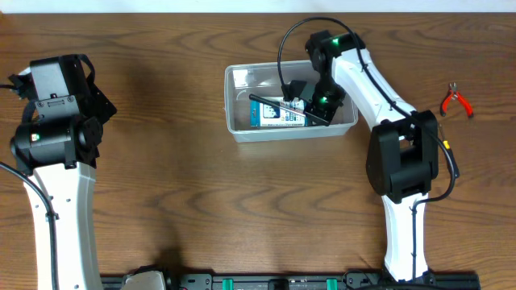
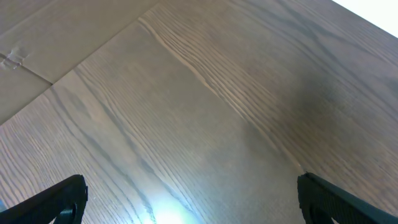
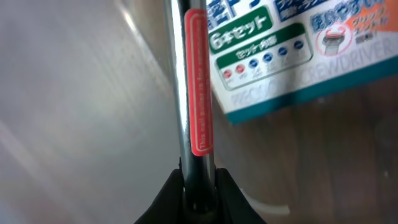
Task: Pack container
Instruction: 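Lift the wrench and carry it left over the container, then lower the wrench into the container and open the right gripper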
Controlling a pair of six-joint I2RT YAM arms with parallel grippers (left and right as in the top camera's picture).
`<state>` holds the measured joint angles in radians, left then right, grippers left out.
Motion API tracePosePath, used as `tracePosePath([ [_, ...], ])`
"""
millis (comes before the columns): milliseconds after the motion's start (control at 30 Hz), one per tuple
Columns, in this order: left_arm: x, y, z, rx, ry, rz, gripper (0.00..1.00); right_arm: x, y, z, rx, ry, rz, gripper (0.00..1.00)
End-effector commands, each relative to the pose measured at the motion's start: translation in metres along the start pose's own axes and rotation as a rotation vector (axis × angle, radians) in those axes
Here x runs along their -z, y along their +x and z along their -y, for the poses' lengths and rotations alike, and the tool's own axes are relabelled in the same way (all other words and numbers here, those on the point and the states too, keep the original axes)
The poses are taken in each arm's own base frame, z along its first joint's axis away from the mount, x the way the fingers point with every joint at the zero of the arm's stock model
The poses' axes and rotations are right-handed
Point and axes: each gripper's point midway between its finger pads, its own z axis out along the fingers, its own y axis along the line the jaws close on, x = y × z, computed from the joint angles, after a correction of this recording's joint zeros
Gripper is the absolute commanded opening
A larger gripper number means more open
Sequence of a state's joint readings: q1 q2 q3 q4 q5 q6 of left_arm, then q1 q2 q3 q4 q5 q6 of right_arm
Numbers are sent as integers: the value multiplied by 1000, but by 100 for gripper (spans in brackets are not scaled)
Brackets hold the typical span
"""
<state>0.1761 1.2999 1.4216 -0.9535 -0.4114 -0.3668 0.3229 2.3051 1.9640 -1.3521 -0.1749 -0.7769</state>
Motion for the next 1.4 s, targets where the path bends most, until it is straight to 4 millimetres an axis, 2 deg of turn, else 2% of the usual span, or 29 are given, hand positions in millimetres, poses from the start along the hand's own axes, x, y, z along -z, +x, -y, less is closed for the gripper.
tracePosePath([
  [0,1,-4,-4,15,-19,12,98,5,1,-1,18,14,22,2],
  [267,1,-4,-4,15,-19,12,98,3,2,12,18,74,7,9],
  [400,1,-4,-4,15,-19,12,98,4,10,20,15,125,-44,30],
  [533,1,-4,-4,15,-19,12,98,5,15,26,5,157,-69,38],
  [900,1,-4,-4,15,-18,13,98,8,9,43,-78,207,-15,38],
  [1033,1,-4,-4,15,-19,12,98,13,10,49,-127,219,3,33],
  [1100,1,-4,-4,15,-19,12,98,22,6,52,-172,237,28,31],
  [1167,1,-4,-4,15,-19,12,98,42,-1,55,-200,270,73,31],
  [1300,1,-4,-4,15,-19,12,98,101,-19,60,-228,367,202,36],
  [1367,1,-4,-4,15,-19,12,98,136,-26,60,-241,425,277,45],
])
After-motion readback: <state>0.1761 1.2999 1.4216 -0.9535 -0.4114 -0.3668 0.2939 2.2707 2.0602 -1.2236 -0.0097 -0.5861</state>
